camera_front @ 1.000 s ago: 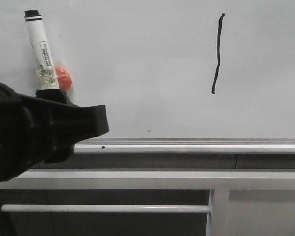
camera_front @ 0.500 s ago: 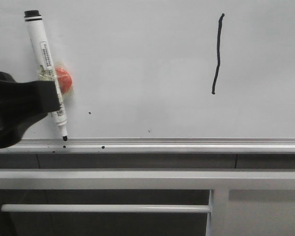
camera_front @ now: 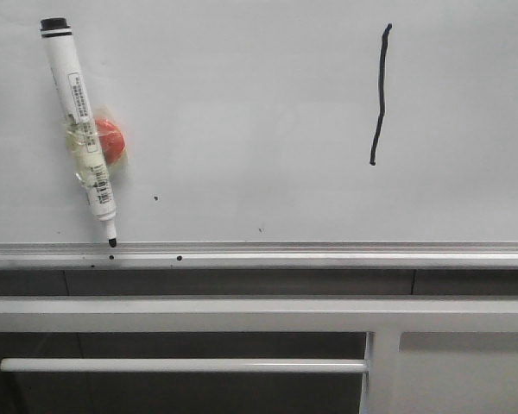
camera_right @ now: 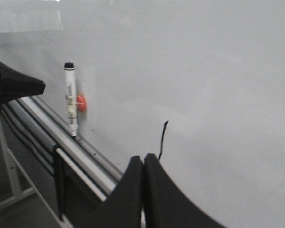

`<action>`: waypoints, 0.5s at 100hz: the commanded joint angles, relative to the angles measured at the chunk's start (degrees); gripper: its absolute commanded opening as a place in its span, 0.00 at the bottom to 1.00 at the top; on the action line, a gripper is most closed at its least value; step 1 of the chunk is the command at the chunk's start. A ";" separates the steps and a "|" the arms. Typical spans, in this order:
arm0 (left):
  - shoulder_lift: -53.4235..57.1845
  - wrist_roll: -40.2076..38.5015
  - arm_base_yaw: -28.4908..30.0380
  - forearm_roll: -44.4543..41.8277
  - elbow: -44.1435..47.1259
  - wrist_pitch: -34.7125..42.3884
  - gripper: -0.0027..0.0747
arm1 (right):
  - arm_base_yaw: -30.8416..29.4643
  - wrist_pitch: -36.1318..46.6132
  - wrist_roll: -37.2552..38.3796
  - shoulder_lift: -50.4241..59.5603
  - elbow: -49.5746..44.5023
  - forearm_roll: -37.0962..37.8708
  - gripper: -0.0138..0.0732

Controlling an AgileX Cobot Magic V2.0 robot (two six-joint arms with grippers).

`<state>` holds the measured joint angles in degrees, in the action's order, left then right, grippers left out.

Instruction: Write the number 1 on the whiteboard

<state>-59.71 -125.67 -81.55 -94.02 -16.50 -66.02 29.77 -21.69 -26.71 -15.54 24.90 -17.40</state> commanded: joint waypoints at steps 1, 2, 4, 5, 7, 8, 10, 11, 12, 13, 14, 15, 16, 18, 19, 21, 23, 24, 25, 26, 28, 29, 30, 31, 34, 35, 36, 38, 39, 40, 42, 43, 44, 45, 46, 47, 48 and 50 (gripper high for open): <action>4.63 11.68 -0.50 -1.92 -0.93 -4.66 0.01 | -0.34 8.23 0.08 1.07 -3.11 -7.28 0.10; 5.41 12.57 -0.50 -1.92 -0.93 -4.66 0.01 | -0.34 8.93 0.08 1.22 -4.00 -8.06 0.10; 6.72 14.99 -0.50 -1.92 -0.93 -4.53 0.01 | -0.34 9.91 0.08 1.22 -5.26 -8.67 0.10; 7.20 15.73 -0.50 -1.92 -0.93 -4.36 0.01 | -0.34 10.17 0.08 1.22 -5.65 -9.15 0.10; 8.66 17.86 -0.50 -1.92 -0.93 -4.02 0.01 | -0.34 10.88 0.08 1.22 -6.81 -9.48 0.10; 9.13 19.31 -0.50 -1.92 -0.93 -3.60 0.01 | -0.34 11.03 0.08 1.22 -7.21 -9.44 0.10; 10.57 20.72 -0.50 -1.92 -0.93 -3.13 0.01 | -0.34 11.45 0.08 1.11 -8.29 -9.44 0.10; 11.56 22.11 -0.50 -1.92 -0.93 -2.68 0.01 | -0.34 11.61 0.08 1.10 -8.97 -9.44 0.10; 12.07 22.80 -0.50 -1.92 -0.93 -2.43 0.01 | -0.34 11.61 0.08 1.10 -9.30 -9.44 0.10; 12.57 24.18 -0.50 -1.92 -0.93 -1.89 0.01 | -0.34 11.74 0.08 1.10 -9.95 -9.44 0.10; 13.57 24.85 -0.50 -1.92 -0.93 -1.59 0.01 | -0.34 11.89 0.08 1.10 -10.26 -9.44 0.10; 14.07 25.50 -0.50 -1.92 -0.93 -1.00 0.01 | -0.34 11.90 0.08 1.10 -10.58 -9.44 0.10; 15.08 26.76 -0.50 -1.92 -0.93 -0.71 0.01 | -0.34 11.90 0.08 1.10 -11.19 -9.44 0.10; 16.63 28.53 -0.50 -1.92 -0.93 0.08 0.01 | -0.34 12.05 0.08 1.10 -12.01 -9.44 0.10; 17.13 29.12 -0.50 -1.92 -0.93 0.32 0.01 | -0.34 12.05 0.08 1.10 -12.25 -9.44 0.10; 18.59 30.82 -0.50 -1.92 -0.78 1.06 0.01 | -0.34 11.93 0.08 1.10 -12.94 -9.53 0.10; 20.02 32.30 -0.50 -1.85 -0.67 1.54 0.01 | -0.34 11.93 0.08 1.10 -13.56 -9.64 0.10; 20.49 32.73 -0.50 -1.85 -0.66 1.64 0.01 | -0.34 11.81 0.08 1.10 -13.75 -9.56 0.10; 21.40 33.40 -0.50 -1.85 -0.66 1.87 0.01 | -0.34 11.80 0.08 1.10 -14.13 -9.56 0.10; 21.86 33.71 -0.50 -1.85 -0.54 1.89 0.01 | -0.34 11.80 0.08 1.10 -14.29 -9.67 0.10; 23.19 34.40 -0.50 -1.85 -0.54 2.14 0.01 | -0.34 11.65 0.08 1.10 -14.74 -9.67 0.10; 23.63 34.59 -0.50 -1.85 -0.41 2.31 0.01 | -0.34 11.65 0.08 1.10 -14.86 -9.80 0.10; 24.47 34.94 -0.50 -1.85 -0.41 2.29 0.01 | -0.34 11.65 0.08 1.10 -15.12 -9.80 0.10; 24.88 35.10 -0.50 -1.85 -0.41 2.42 0.01 | -0.34 11.65 0.08 1.10 -15.23 -9.80 0.10; 26.51 35.76 -0.50 -1.78 -0.32 2.66 0.01 | -0.34 11.35 0.08 1.10 -15.72 -10.03 0.10; 27.29 35.76 -0.50 -1.78 -0.32 2.65 0.01 | -0.34 11.17 0.08 1.10 -15.81 -10.25 0.10; 27.66 35.76 -0.50 -1.78 -0.32 2.80 0.01 | -0.34 11.03 0.08 1.10 -15.82 -10.34 0.10; 28.74 35.88 -0.50 -1.70 -0.32 2.91 0.01 | -0.34 10.58 0.08 1.10 -16.13 -10.35 0.10; 29.45 36.02 -0.50 -1.70 -0.32 2.92 0.01 | -0.34 10.29 0.08 1.10 -16.28 -10.35 0.10; 29.80 36.02 -0.50 -1.70 -0.32 3.03 0.01 | -0.34 10.15 0.08 1.10 -16.30 -10.35 0.10; 30.78 36.30 -0.50 -1.70 -0.32 3.15 0.01 | -0.34 9.84 0.08 1.10 -16.61 -10.35 0.10; 31.09 36.43 -0.50 -1.70 -0.32 3.25 0.01 | -0.34 9.84 0.08 1.10 -16.63 -10.35 0.10; 31.70 36.73 -0.50 -1.70 -0.32 3.38 0.01 | -0.34 9.64 0.08 1.10 -16.74 -10.35 0.10; 32.00 36.88 -0.50 -1.70 -0.32 3.39 0.01 | -0.34 9.49 0.08 1.10 -16.90 -10.35 0.10; 32.56 37.17 -0.50 -1.70 -0.32 3.50 0.01 | -0.34 9.34 0.08 1.10 -17.03 -10.35 0.10; 32.83 37.17 -0.50 -1.70 -0.32 3.49 0.01 | -0.34 9.34 0.08 1.10 -17.01 -10.35 0.10; 33.10 37.17 -0.50 -1.70 -0.32 3.49 0.01 | -0.34 9.17 0.08 1.10 -17.23 -10.35 0.10; 33.88 37.17 -0.50 -1.70 -0.32 3.49 0.01 | -0.34 9.19 0.08 1.10 -17.28 -10.35 0.10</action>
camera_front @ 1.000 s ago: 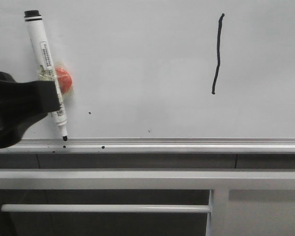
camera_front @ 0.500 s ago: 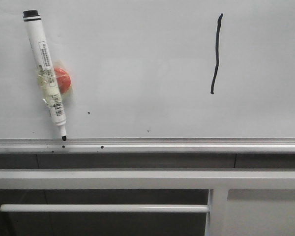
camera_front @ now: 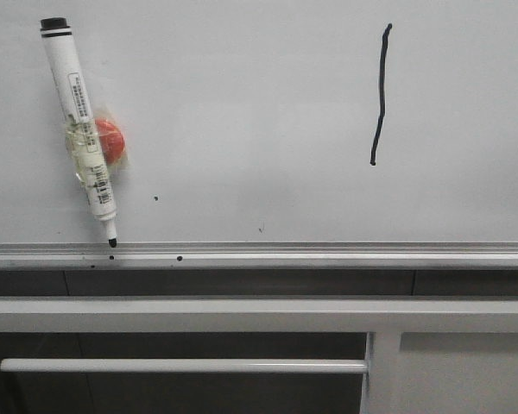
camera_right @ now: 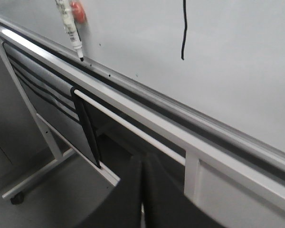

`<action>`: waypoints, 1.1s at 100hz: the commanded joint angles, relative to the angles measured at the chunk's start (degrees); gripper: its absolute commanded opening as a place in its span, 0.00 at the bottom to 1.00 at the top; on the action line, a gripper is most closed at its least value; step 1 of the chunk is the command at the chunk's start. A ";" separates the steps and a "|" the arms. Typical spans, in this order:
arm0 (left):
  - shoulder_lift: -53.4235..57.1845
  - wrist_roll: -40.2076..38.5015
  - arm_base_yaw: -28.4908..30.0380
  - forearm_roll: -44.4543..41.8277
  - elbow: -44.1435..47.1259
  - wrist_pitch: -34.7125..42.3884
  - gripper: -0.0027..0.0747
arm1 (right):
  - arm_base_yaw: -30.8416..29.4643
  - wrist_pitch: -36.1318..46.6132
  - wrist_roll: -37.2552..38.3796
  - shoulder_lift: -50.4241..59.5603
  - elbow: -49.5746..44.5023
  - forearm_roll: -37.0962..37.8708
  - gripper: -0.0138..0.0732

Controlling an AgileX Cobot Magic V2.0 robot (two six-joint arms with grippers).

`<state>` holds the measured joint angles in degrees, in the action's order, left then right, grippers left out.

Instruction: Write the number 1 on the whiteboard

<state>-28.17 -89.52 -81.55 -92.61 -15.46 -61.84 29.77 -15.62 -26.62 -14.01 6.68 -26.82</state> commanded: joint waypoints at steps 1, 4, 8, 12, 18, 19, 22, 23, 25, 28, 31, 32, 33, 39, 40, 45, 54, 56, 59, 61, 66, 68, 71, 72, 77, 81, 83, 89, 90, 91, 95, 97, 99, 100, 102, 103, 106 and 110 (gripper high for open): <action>2.83 1.02 -0.50 -3.12 -1.36 -0.69 0.01 | -0.34 3.11 -0.01 -0.43 0.82 -0.93 0.10; 3.78 1.02 -0.50 -3.12 -1.36 -0.69 0.01 | -0.34 2.96 -0.01 -0.43 0.69 -0.93 0.10; 5.12 -0.34 -0.50 -2.75 -1.36 -0.03 0.01 | -0.34 2.96 -0.01 -0.43 0.55 -0.93 0.10; 6.07 -0.67 -0.50 -2.74 -1.36 0.56 0.01 | -0.34 2.96 -0.01 -0.43 0.43 -0.93 0.10; 7.47 -0.67 -0.50 -2.74 -1.36 0.61 0.01 | -0.34 2.88 -0.01 -0.43 0.43 -0.93 0.10; 7.60 -0.67 -0.50 -2.74 -1.36 0.61 0.01 | -0.34 2.88 -0.01 -0.43 0.43 -0.93 0.10; 8.04 -0.67 -0.50 -2.74 -1.36 0.61 0.01 | -0.34 2.88 -0.01 -0.43 0.43 -0.93 0.10; 8.24 -0.67 -0.50 -2.74 -1.36 0.61 0.01 | -0.34 2.88 -0.01 -0.43 0.43 -0.93 0.10; 8.57 -0.67 -0.50 -2.74 -1.36 0.61 0.01 | -0.34 2.88 -0.01 -0.43 0.43 -0.93 0.10; 8.75 -0.67 -0.50 -2.74 -1.36 0.61 0.01 | -0.34 2.88 -0.01 -0.43 0.43 -0.93 0.10; 9.01 -0.67 -0.50 -2.74 -1.36 0.61 0.01 | -0.34 2.88 -0.01 -0.43 0.43 -0.93 0.10; 9.01 -0.67 -0.50 -2.74 -1.36 0.61 0.01 | -0.34 2.88 -0.01 -0.43 0.43 -0.93 0.10; 9.01 -0.67 -0.50 -2.74 -1.36 0.61 0.01 | -0.34 2.88 -0.01 -0.43 0.43 -0.93 0.10; 9.10 -0.43 -0.50 -2.74 -1.36 0.10 0.01 | -0.34 2.88 -0.01 -0.43 0.43 -0.93 0.10; 9.10 -0.43 -0.50 -2.74 -1.36 -0.19 0.01 | -0.34 2.88 -0.01 -0.43 0.43 -0.93 0.10; 9.10 -0.43 -0.50 -2.74 -1.36 -0.69 0.01 | -0.34 2.88 -0.01 -0.43 0.43 -0.93 0.10; 9.10 -0.43 -0.50 -2.74 -1.36 -0.35 0.01 | -0.34 2.88 -0.01 -0.43 0.43 -0.93 0.10; 9.10 -0.43 -0.50 -2.74 -1.36 -0.35 0.01 | -0.34 2.88 -0.01 -0.43 0.43 -0.93 0.10; 9.60 -0.43 -0.50 -2.74 -1.36 -0.35 0.01 | -0.34 2.88 -0.01 -0.43 0.43 -0.93 0.10; 9.93 -0.43 -0.50 -2.74 -1.36 -0.46 0.01 | -0.34 2.88 -0.01 -0.43 0.43 -0.93 0.10; 10.56 -0.94 1.25 -2.74 -1.36 0.53 0.01 | -0.34 2.88 -0.01 -0.43 0.43 -0.93 0.10; 10.79 -1.38 2.17 -2.74 -1.36 1.89 0.01 | -0.34 2.88 -0.01 -0.43 0.43 -0.93 0.10; 11.42 -1.88 5.03 -2.74 -1.36 4.68 0.01 | -0.34 2.88 -0.01 -0.43 0.43 -0.93 0.10; 11.58 -1.90 5.68 -2.74 -1.36 5.47 0.01 | -0.34 2.88 -0.01 -0.43 0.43 -0.93 0.10; 12.84 -2.01 10.55 -2.74 -1.36 12.27 0.01 | -0.34 2.88 -0.01 -0.43 0.43 -0.93 0.10; 13.89 -2.01 15.37 -2.74 -1.36 16.84 0.01 | -0.34 2.88 -0.01 -0.43 0.43 -0.93 0.10; 14.35 -2.01 18.06 -2.74 -1.36 19.65 0.01 | -0.34 2.88 -0.01 -0.43 0.43 -0.93 0.10; 15.41 -2.01 25.61 -2.74 -1.36 28.35 0.01 | -0.34 2.88 -0.01 -0.43 0.43 -0.93 0.10; 15.67 -2.01 27.48 -2.74 -1.36 29.19 0.01 | -0.34 2.88 -0.01 -0.43 0.43 -0.93 0.10; 15.77 -2.01 28.38 -2.74 -1.36 30.88 0.01 | -0.34 2.88 -0.01 -0.43 0.43 -0.93 0.10; 16.08 -2.01 33.56 -2.74 -1.36 34.39 0.01 | -0.34 2.88 -0.01 -0.43 0.43 -0.93 0.10; 16.18 -2.01 35.95 -2.74 -1.36 36.08 0.01 | -0.34 2.88 -0.01 -0.43 0.43 -0.93 0.10; 16.18 -2.01 38.24 -2.74 -1.36 37.41 0.01 | -0.34 2.88 -0.01 -0.43 0.43 -0.93 0.10; 16.18 -2.01 38.99 -2.74 -1.36 37.82 0.01 | -0.34 2.88 -0.01 -0.43 0.43 -0.93 0.10; 16.18 -2.01 41.21 -2.74 -1.36 38.91 0.01 | -0.34 2.88 -0.01 -0.43 0.43 -0.93 0.10; 16.18 -2.01 41.93 -2.74 -1.36 39.52 0.01 | -0.34 2.88 -0.01 -0.43 0.43 -0.93 0.10; 16.18 -2.01 45.35 -2.74 -1.36 40.81 0.01 | -0.34 2.88 -0.01 -0.43 0.43 -0.93 0.10; 16.18 -2.01 48.53 -2.74 -1.36 43.01 0.01 | -0.34 2.88 -0.01 -0.43 0.43 -0.93 0.10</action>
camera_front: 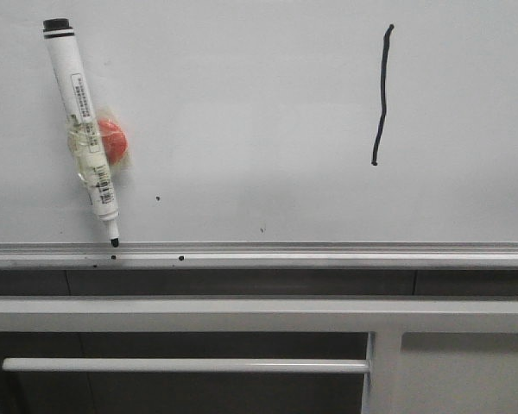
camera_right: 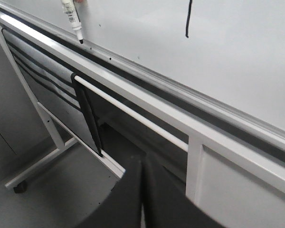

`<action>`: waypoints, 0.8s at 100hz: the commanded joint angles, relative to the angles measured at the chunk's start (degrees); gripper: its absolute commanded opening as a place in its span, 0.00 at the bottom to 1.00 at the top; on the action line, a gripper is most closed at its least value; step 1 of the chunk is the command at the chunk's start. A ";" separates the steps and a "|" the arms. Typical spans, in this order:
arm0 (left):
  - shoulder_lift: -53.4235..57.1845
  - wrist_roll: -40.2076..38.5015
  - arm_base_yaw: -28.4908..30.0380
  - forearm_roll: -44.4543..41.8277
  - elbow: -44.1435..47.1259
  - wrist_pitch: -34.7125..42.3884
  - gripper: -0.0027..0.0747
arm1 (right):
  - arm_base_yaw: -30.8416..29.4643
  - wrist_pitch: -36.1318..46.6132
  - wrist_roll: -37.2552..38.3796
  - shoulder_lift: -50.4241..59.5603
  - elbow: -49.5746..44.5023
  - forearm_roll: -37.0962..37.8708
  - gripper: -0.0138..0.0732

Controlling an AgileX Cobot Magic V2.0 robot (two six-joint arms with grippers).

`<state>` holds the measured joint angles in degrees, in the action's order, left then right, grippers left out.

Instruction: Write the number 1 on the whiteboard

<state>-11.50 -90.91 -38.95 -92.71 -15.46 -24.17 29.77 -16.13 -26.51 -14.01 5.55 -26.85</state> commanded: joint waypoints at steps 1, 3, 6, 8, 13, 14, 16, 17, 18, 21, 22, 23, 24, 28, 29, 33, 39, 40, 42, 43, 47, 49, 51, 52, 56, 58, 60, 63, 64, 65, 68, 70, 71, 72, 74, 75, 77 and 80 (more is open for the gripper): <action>-0.49 -0.76 7.16 -2.63 -1.36 5.74 0.01 | -0.34 3.40 -0.12 -0.43 1.56 -0.89 0.10; -0.49 -0.87 8.91 -2.63 -1.36 7.00 0.01 | -0.34 3.40 -0.12 -0.43 1.56 -0.89 0.10; -0.49 -0.86 11.06 -2.63 -1.36 8.87 0.01 | -0.34 3.40 -0.12 -0.43 1.56 -0.89 0.10; -0.49 -0.98 12.60 -2.63 -1.36 10.28 0.01 | -0.34 3.40 -0.12 -0.43 1.56 -0.89 0.10; -0.49 -0.99 15.78 -2.63 -1.36 13.32 0.01 | -0.34 3.40 -0.12 -0.43 1.56 -0.89 0.10; -0.49 -0.99 16.22 -2.63 -1.22 14.08 0.01 | -0.34 3.40 -0.12 -0.43 1.56 -0.89 0.10; -0.49 -1.12 17.49 -2.63 -1.12 15.29 0.01 | -0.34 3.40 -0.12 -0.43 1.56 -0.89 0.10; -0.49 -1.25 18.31 -2.63 -1.12 15.71 0.01 | -0.34 3.40 -0.12 -0.43 1.56 -0.89 0.10; -0.49 -1.24 18.70 -2.63 -1.12 16.51 0.01 | -0.34 3.40 -0.12 -0.43 1.56 -0.89 0.10; -0.49 -1.98 20.18 -2.63 -0.97 17.68 0.01 | -0.34 3.40 -0.12 -0.43 1.56 -0.89 0.10; -0.49 -2.60 20.89 -2.63 -0.86 17.87 0.01 | -0.34 3.40 -0.12 -0.43 1.56 -0.89 0.10; -0.49 -2.93 21.24 -2.63 -0.85 18.22 0.01 | -0.34 3.40 -0.12 -0.43 1.56 -0.89 0.10; -0.49 -3.75 21.94 -2.63 -0.85 18.40 0.01 | -0.34 3.40 -0.12 -0.43 1.56 -0.89 0.10; -0.49 -6.18 23.68 -2.63 -0.77 18.81 0.01 | -0.34 3.40 -0.12 -0.43 1.56 -0.89 0.10; -0.49 -7.31 24.38 -2.63 -0.77 18.81 0.01 | -0.34 3.40 -0.12 -0.43 1.56 -0.89 0.10; -0.30 -11.66 26.23 -3.94 -0.63 18.95 0.01 | -0.34 3.40 -0.12 -0.43 1.56 -0.89 0.10; 0.72 -19.43 29.54 -10.87 0.01 20.40 0.01 | -0.34 3.40 -0.12 -0.43 1.56 -0.89 0.10; 0.83 -21.22 29.89 -11.73 0.14 20.63 0.01 | -0.34 3.40 -0.12 -0.43 1.56 -0.89 0.10; 1.09 -22.40 30.88 -12.83 0.44 21.20 0.01 | -0.34 3.40 -0.12 -0.43 1.56 -0.89 0.10; 1.26 -22.85 31.51 -12.83 0.42 21.21 0.01 | -0.34 3.40 -0.12 -0.43 1.56 -0.89 0.10; 1.73 -23.86 32.93 -12.83 0.89 21.69 0.01 | -0.34 3.40 -0.12 -0.43 1.56 -0.89 0.10; 1.88 -24.04 33.69 -12.83 1.24 22.01 0.01 | -0.34 3.40 -0.12 -0.43 1.56 -0.89 0.10; 2.17 -24.28 34.38 -12.83 1.42 22.13 0.01 | -0.34 3.40 -0.12 -0.43 1.56 -0.89 0.10; 2.29 -24.66 34.82 -12.83 1.50 22.27 0.01 | -0.34 3.40 -0.12 -0.43 1.56 -0.89 0.10; 2.54 -25.22 35.88 -12.83 1.87 22.80 0.01 | -0.34 3.40 -0.12 -0.43 1.56 -0.89 0.10; 2.67 -25.48 36.51 -12.83 2.07 23.16 0.01 | -0.34 3.40 -0.12 -0.43 1.56 -0.89 0.10; 2.65 -25.51 37.09 -12.83 2.11 23.62 0.01 | -0.34 3.40 -0.12 -0.43 1.56 -0.89 0.10; 2.80 -25.61 37.79 -12.83 2.41 24.17 0.01 | -0.34 3.40 -0.12 -0.43 1.56 -0.89 0.10; 2.79 -25.61 38.09 -12.83 2.39 24.17 0.01 | -0.34 3.40 -0.12 -0.43 1.56 -0.89 0.10; 2.79 -25.61 38.23 -12.83 2.39 24.96 0.01 | -0.34 3.40 -0.12 -0.43 1.56 -0.89 0.10; 2.79 -24.77 38.69 -12.83 2.39 25.93 0.01 | -0.34 3.40 -0.12 -0.43 1.56 -0.89 0.10; 3.03 -24.04 38.85 -12.83 2.48 26.59 0.01 | -0.34 3.40 -0.12 -0.43 1.56 -0.89 0.10; 3.17 -23.09 38.95 -12.83 2.48 26.71 0.01 | -0.34 3.40 -0.12 -0.43 1.56 -0.89 0.10; 3.18 -22.59 38.95 -12.83 2.48 26.93 0.01 | -0.34 3.40 -0.12 -0.43 1.56 -0.89 0.10; 3.30 -20.91 38.97 -12.70 2.48 27.26 0.01 | -0.34 3.40 -0.12 -0.43 1.56 -0.89 0.10; 3.41 -19.41 38.97 -12.37 2.48 27.42 0.01 | -0.34 3.40 -0.12 -0.43 1.56 -0.89 0.10; 3.47 -17.05 38.95 -9.60 2.48 27.56 0.01 | -0.34 3.40 -0.12 -0.43 1.56 -0.89 0.10; 3.58 -8.54 38.86 -3.59 2.48 27.22 0.01 | -0.34 3.40 -0.12 -0.43 1.56 -0.89 0.10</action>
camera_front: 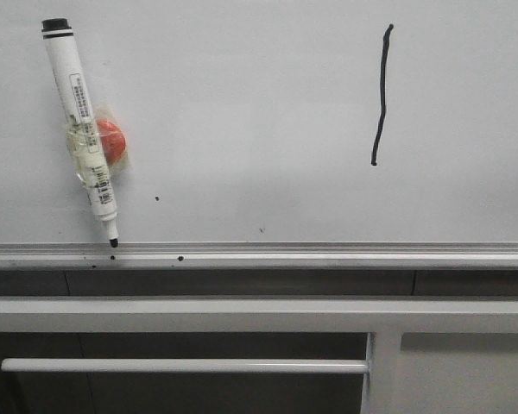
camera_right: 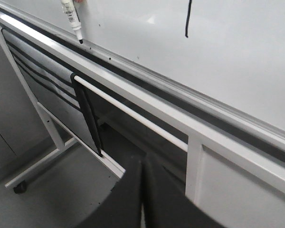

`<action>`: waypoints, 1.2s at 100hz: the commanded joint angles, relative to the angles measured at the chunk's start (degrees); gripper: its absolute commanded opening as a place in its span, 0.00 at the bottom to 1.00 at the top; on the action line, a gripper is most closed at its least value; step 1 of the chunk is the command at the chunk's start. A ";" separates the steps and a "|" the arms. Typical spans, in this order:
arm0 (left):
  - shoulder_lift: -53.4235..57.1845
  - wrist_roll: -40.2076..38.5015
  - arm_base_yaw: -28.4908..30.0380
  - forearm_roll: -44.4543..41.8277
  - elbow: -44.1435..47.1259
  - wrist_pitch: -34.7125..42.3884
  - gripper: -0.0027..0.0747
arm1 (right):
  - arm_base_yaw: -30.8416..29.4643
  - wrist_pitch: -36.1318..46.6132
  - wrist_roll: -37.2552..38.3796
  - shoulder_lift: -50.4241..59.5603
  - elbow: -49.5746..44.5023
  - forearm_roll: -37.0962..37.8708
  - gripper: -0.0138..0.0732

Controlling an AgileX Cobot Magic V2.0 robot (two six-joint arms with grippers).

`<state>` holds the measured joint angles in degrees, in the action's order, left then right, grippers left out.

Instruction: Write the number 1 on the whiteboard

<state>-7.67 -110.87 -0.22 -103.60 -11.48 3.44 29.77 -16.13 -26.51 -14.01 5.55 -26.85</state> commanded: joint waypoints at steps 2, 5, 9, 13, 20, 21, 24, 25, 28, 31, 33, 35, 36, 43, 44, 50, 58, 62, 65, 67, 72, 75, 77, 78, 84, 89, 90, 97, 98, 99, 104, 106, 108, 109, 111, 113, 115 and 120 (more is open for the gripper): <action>-0.26 17.96 0.13 13.01 -1.50 -0.79 0.01 | -0.34 3.40 -0.12 -0.43 1.56 -0.89 0.10; -0.26 28.55 0.13 25.87 -1.50 -1.42 0.01 | -0.34 3.40 -0.12 -0.43 1.56 -0.89 0.10; -0.11 47.73 0.13 41.71 -1.82 -3.44 0.01 | -0.34 3.40 -0.12 -0.43 1.56 -0.89 0.10; 0.02 65.22 0.13 61.98 -2.39 -6.32 0.01 | -0.34 3.40 -0.12 -0.43 1.56 -0.89 0.10; 0.10 98.50 0.13 90.01 -2.76 -10.73 0.01 | -0.34 3.40 -0.12 -0.43 1.56 -0.89 0.10; 0.10 103.56 0.13 91.95 -2.76 -11.08 0.01 | -0.34 3.40 -0.12 -0.43 1.56 -0.89 0.10; 0.10 111.41 0.13 100.14 -2.76 -12.55 0.01 | -0.34 3.40 -0.12 -0.43 1.56 -0.89 0.10; 0.10 112.95 0.13 101.56 -2.64 -13.24 0.01 | -0.34 3.40 -0.12 -0.43 1.56 -0.89 0.10; 0.10 118.90 0.13 106.21 -2.65 -14.61 0.01 | -0.34 3.40 -0.12 -0.43 1.56 -0.89 0.10; 0.10 121.61 0.13 109.70 -2.65 -15.98 0.01 | -0.34 3.40 -0.12 -0.43 1.56 -0.89 0.10; 0.10 122.55 0.13 110.68 -2.65 -16.87 0.01 | -0.34 3.40 -0.12 -0.43 1.56 -0.89 0.10; 0.10 122.67 0.13 110.87 -2.65 -17.70 0.01 | -0.34 3.40 -0.12 -0.43 1.56 -0.89 0.10; 0.10 122.67 0.13 110.98 -2.65 -18.33 0.01 | -0.34 3.40 -0.12 -0.43 1.56 -0.89 0.10; 0.10 122.67 0.13 109.94 -2.51 -21.31 0.01 | -0.34 3.40 -0.12 -0.43 1.56 -0.89 0.10; 0.10 122.67 0.13 109.80 -2.45 -21.45 0.01 | -0.34 3.40 -0.12 -0.43 1.56 -0.89 0.10; 0.10 122.67 0.13 109.51 -1.42 -20.56 0.01 | -0.34 3.40 -0.12 -0.43 1.56 -0.89 0.10; 0.10 122.57 0.13 110.99 1.49 -16.03 0.01 | -0.34 3.40 -0.12 -0.43 1.56 -0.89 0.10; 0.40 122.57 0.13 113.52 3.88 -12.18 0.01 | -0.34 3.40 -0.12 -0.43 1.56 -0.89 0.10; 1.03 122.57 0.13 115.41 5.42 -10.17 0.01 | -0.34 3.40 -0.12 -0.43 1.56 -0.89 0.10; 1.73 122.57 0.13 116.67 6.50 -9.05 0.01 | -0.34 3.40 -0.12 -0.43 1.56 -0.89 0.10; 4.00 122.57 0.13 117.68 8.84 -7.21 0.01 | -0.34 3.40 -0.12 -0.43 1.56 -0.89 0.10; 5.65 122.57 0.05 117.68 10.03 -6.59 0.01 | -0.34 3.40 -0.12 -0.43 1.56 -0.89 0.10; 6.56 122.57 0.05 117.53 10.84 -6.24 0.01 | -0.34 3.40 -0.12 -0.43 1.56 -0.89 0.10; 6.86 122.57 0.05 117.41 11.10 -5.95 0.01 | -0.34 3.40 -0.12 -0.43 1.56 -0.89 0.10; 9.44 121.85 0.05 116.47 12.22 -6.16 0.01 | -0.34 3.40 -0.12 -0.43 1.56 -0.89 0.10; 9.09 120.84 0.05 114.57 12.12 -6.64 0.01 | -0.34 3.40 -0.12 -0.43 1.56 -0.89 0.10; 9.08 120.62 0.05 114.31 12.12 -6.64 0.01 | -0.34 3.40 -0.12 -0.43 1.56 -0.89 0.10; 9.23 118.68 0.05 112.21 12.12 -7.66 0.01 | -0.34 3.40 -0.12 -0.43 1.56 -0.89 0.10; 9.23 118.18 0.05 112.00 12.12 -7.80 0.01 | -0.34 3.40 -0.12 -0.43 1.56 -0.89 0.10; 9.23 117.91 0.05 111.62 12.12 -8.07 0.01 | -0.34 3.40 -0.12 -0.43 1.56 -0.89 0.10; 9.23 115.97 -0.11 110.40 12.12 -9.19 0.01 | -0.34 3.40 -0.12 -0.43 1.56 -0.89 0.10; 9.23 115.30 -0.26 110.07 12.12 -9.67 0.01 | -0.34 3.40 -0.12 -0.43 1.56 -0.89 0.10; 9.23 114.75 -0.43 109.80 12.12 -10.09 0.01 | -0.34 3.40 -0.12 -0.43 1.56 -0.89 0.10; 9.23 114.73 -0.59 109.67 12.12 -10.51 0.01 | -0.34 3.40 -0.12 -0.43 1.56 -0.89 0.10; 9.23 114.63 -0.79 109.53 12.12 -11.07 0.01 | -0.34 3.40 -0.12 -0.43 1.56 -0.89 0.10; 9.23 114.63 -1.17 109.22 12.12 -11.64 0.01 | -0.34 3.40 -0.12 -0.43 1.56 -0.89 0.10; 9.23 114.63 -1.33 108.77 12.12 -12.13 0.01 | -0.34 3.40 -0.12 -0.43 1.56 -0.89 0.10; 9.23 114.63 -1.91 107.75 12.12 -13.38 0.01 | -0.34 3.40 -0.12 -0.43 1.56 -0.89 0.10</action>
<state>0.26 4.99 -1.00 5.64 0.31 -11.88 29.77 -16.13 -26.51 -14.01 5.55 -26.95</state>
